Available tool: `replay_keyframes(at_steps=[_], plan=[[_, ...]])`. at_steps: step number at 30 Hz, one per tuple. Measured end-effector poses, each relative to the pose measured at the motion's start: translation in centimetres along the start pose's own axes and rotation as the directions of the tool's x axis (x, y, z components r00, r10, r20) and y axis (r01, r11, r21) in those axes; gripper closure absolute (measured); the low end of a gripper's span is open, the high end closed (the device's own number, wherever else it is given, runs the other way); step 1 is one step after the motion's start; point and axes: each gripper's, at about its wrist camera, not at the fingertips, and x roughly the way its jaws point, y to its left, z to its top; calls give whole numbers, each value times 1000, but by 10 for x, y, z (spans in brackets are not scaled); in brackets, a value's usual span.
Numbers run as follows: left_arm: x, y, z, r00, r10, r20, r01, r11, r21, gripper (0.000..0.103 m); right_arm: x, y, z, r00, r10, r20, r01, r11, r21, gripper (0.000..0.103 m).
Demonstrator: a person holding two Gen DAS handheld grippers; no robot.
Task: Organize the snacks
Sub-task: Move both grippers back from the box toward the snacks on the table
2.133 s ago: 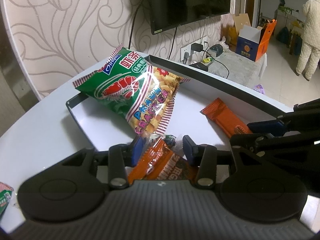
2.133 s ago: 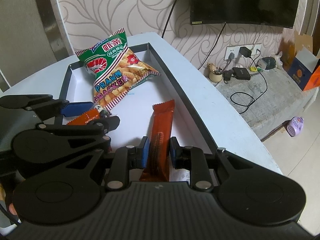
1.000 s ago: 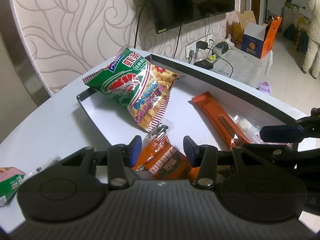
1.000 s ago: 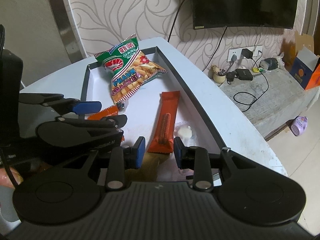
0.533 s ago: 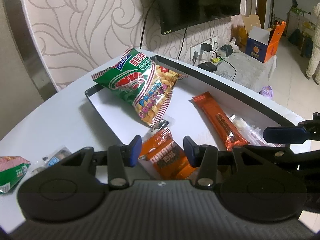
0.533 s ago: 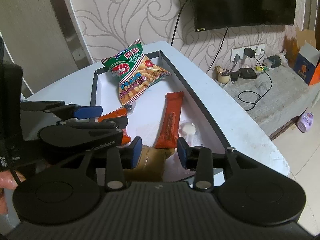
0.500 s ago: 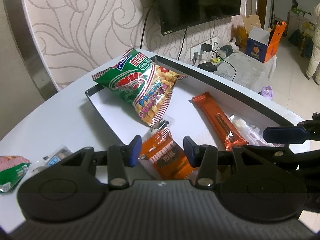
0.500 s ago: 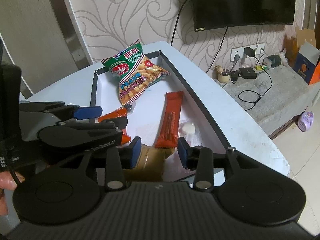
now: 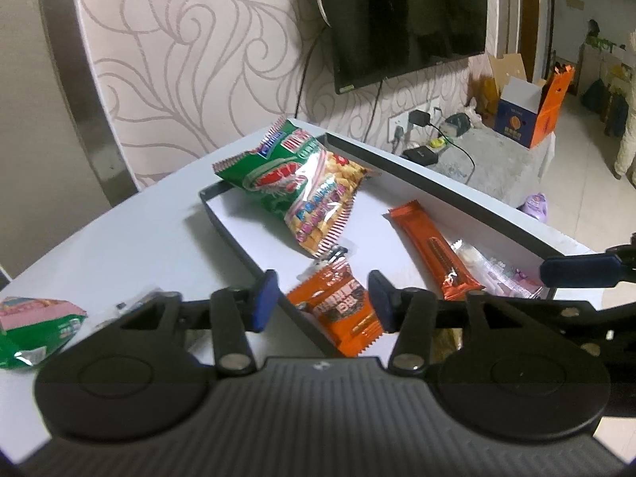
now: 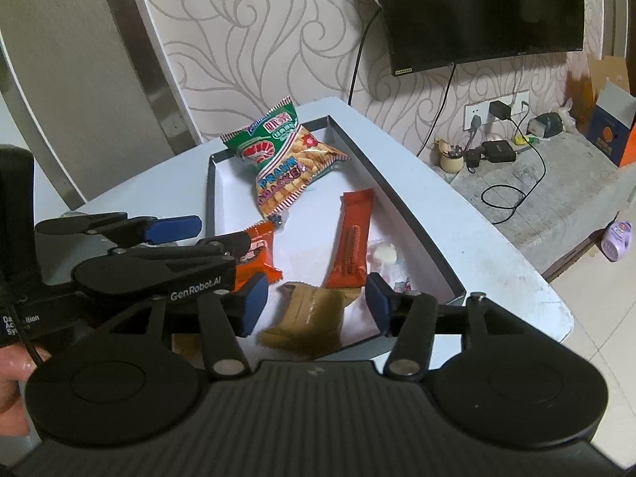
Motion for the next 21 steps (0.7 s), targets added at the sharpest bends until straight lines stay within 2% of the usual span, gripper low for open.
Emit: replay_keyframes(at_steps=[8, 16, 21], plan=[[-19, 7, -1, 999, 1, 37, 0, 1000, -26, 43, -21, 7, -5, 999, 28, 39, -29, 999, 21, 29], [-37, 18, -5, 997, 6, 73, -2, 999, -45, 43, -39, 19, -10, 997, 42, 59, -43, 999, 16, 26], [-59, 35, -18, 993, 17, 116, -10, 998, -67, 43, -52, 31, -14, 995, 72, 73, -73, 997, 8, 20]])
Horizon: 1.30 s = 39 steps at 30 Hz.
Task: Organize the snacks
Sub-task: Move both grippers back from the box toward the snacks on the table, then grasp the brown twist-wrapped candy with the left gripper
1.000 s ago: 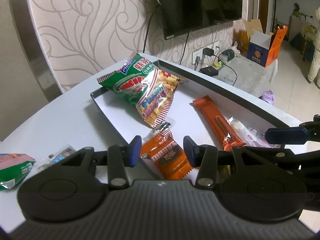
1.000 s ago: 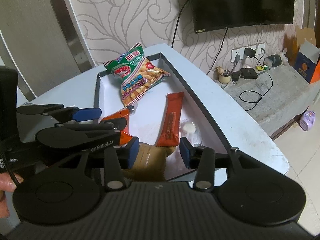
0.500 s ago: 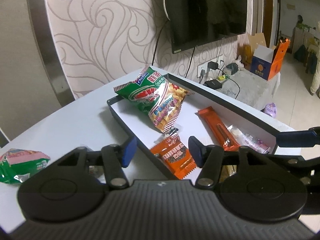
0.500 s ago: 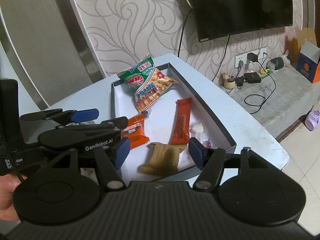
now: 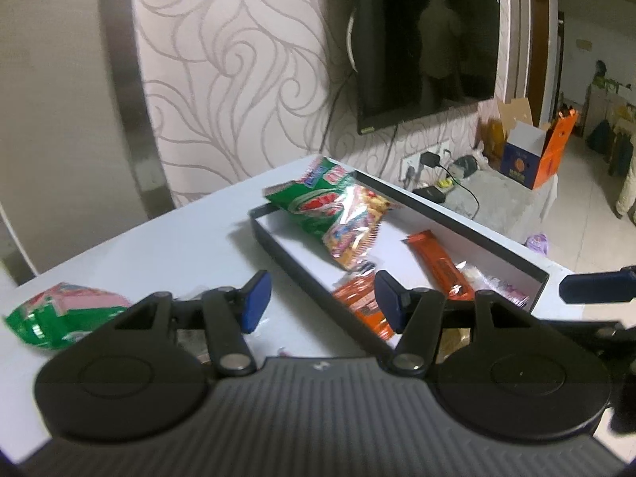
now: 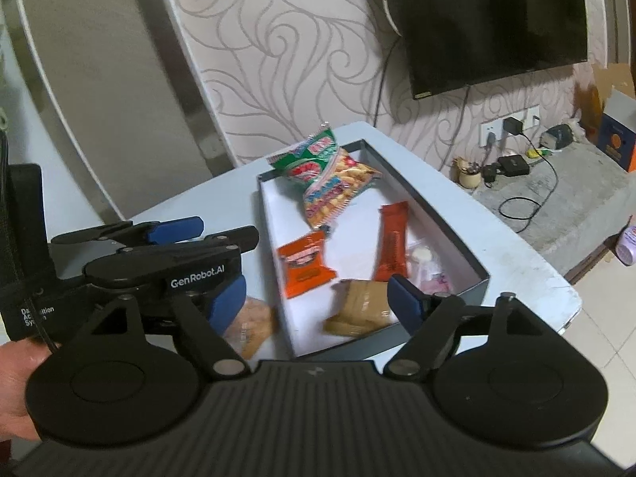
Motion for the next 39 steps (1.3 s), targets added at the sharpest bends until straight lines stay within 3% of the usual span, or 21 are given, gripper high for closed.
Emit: replay_keyframes(at_steps=[6, 11, 18, 24, 28, 29, 33, 39], plan=[[-18, 35, -33, 998, 64, -8, -64, 998, -21, 43, -3, 23, -8, 999, 43, -15, -44, 997, -68, 20], [-10, 60, -57, 990, 127, -58, -129, 991, -35, 43, 9, 46, -16, 994, 91, -58, -99, 985, -144, 20], [14, 80, -69, 985, 136, -110, -145, 986, -82, 43, 26, 72, -26, 983, 140, -118, -165, 958, -235, 21], [45, 88, -68, 982, 111, -156, -129, 985, -114, 44, 29, 75, -23, 983, 137, -124, -166, 947, -274, 21], [49, 94, -65, 985, 94, -142, -112, 986, -124, 75, 32, 75, -17, 984, 131, -121, -162, 942, -295, 21], [49, 96, -65, 986, 91, -141, -109, 986, -128, 77, 35, 75, -16, 984, 127, -125, -160, 939, -304, 23], [45, 99, -68, 987, 80, -136, -98, 987, -128, 77, 54, 81, -14, 978, 121, -170, -174, 921, -347, 47], [38, 104, -71, 986, 82, -144, -101, 987, -129, 77, 86, 104, -14, 973, 98, -210, -187, 869, -458, 49]])
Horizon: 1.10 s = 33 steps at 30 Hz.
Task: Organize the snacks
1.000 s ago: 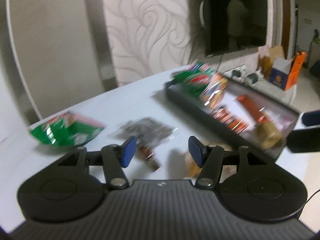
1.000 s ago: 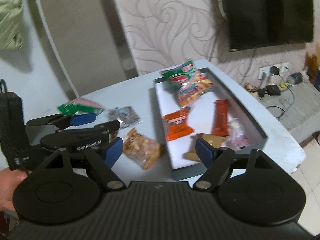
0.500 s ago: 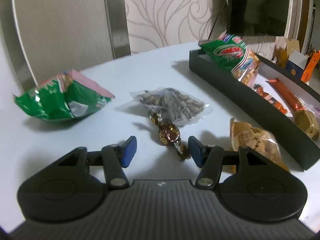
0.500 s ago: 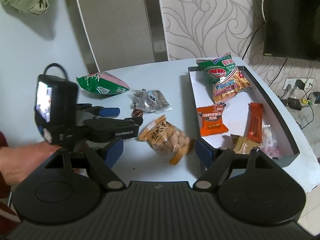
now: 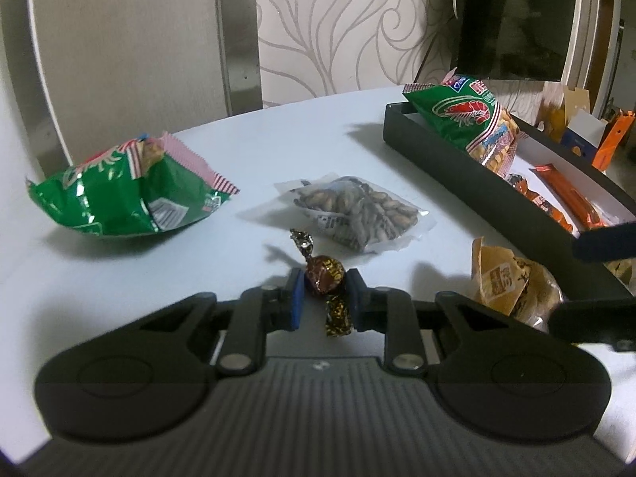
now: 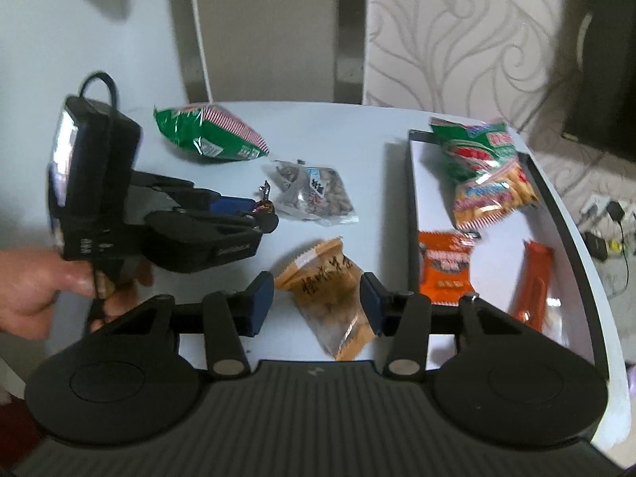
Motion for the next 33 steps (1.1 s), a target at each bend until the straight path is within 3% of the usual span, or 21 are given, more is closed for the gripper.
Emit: replay_keyframes(at_steps=[4, 9, 19, 22, 26, 33], plan=[[-2, 4, -1, 1000, 3, -4, -3, 1000, -6, 77, 25, 3, 6, 998, -26, -59, 20, 994, -108, 47], [-4, 5, -2, 1000, 5, -6, -5, 1000, -3, 77, 47, 4, 5, 992, -27, -127, 3, 982, -189, 33], [-4, 2, -3, 1000, 19, -3, -19, 1000, 11, 76, 67, -3, 8, 990, -47, -130, 26, 987, -156, 28], [-4, 3, -3, 1000, 19, -3, -19, 1000, 14, 76, 72, -7, 8, 990, -47, -130, 29, 990, -138, 30], [-4, 4, -3, 1000, 16, -3, -16, 1000, 14, 77, 72, -3, 8, 990, -56, -130, 41, 992, -119, 46], [-4, 2, -5, 1000, 25, 6, -25, 999, 21, 77, 57, 2, -2, 993, -50, -108, 50, 999, -8, 49]])
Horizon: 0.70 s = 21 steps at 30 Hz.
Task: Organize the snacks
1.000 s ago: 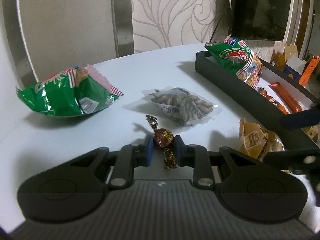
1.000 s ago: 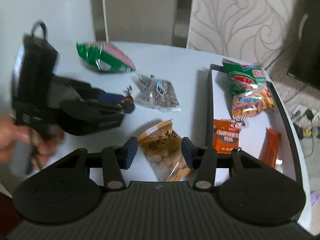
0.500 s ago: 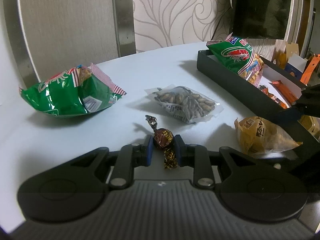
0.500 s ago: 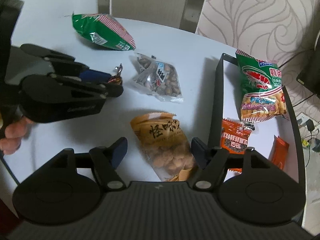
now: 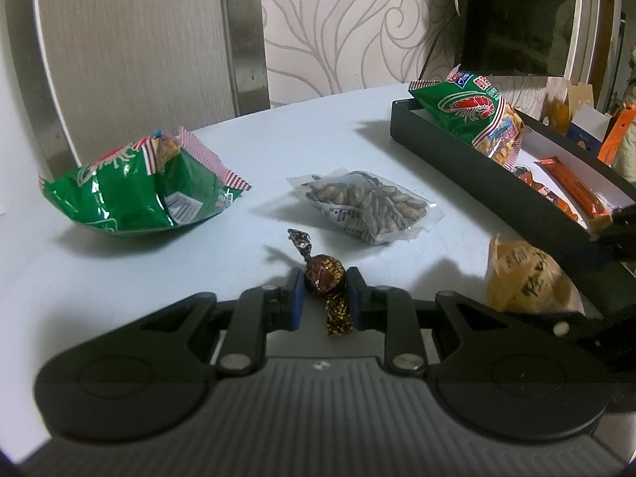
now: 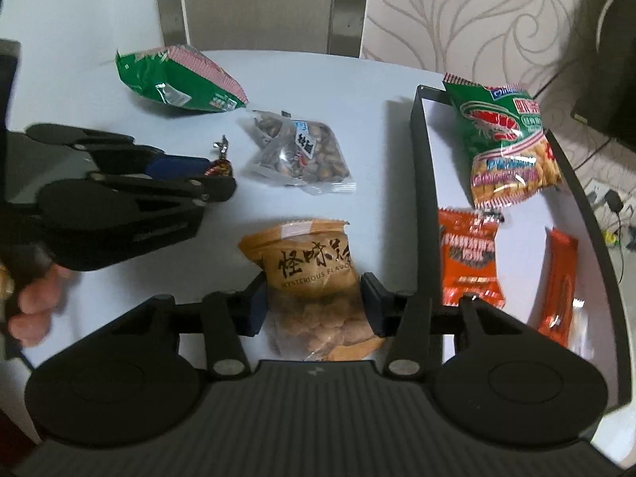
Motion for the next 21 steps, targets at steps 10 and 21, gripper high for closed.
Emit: replay_keyframes(at_steps=[10, 21], plan=[[-9, -4, -6, 1000, -11, -1, 11, 1000, 1, 78, -26, 13, -11, 999, 39, 30, -41, 997, 66, 49], [-27, -10, -14, 1000, -23, 2, 23, 1000, 11, 78, -42, 21, -20, 997, 62, 46, -66, 994, 92, 50]])
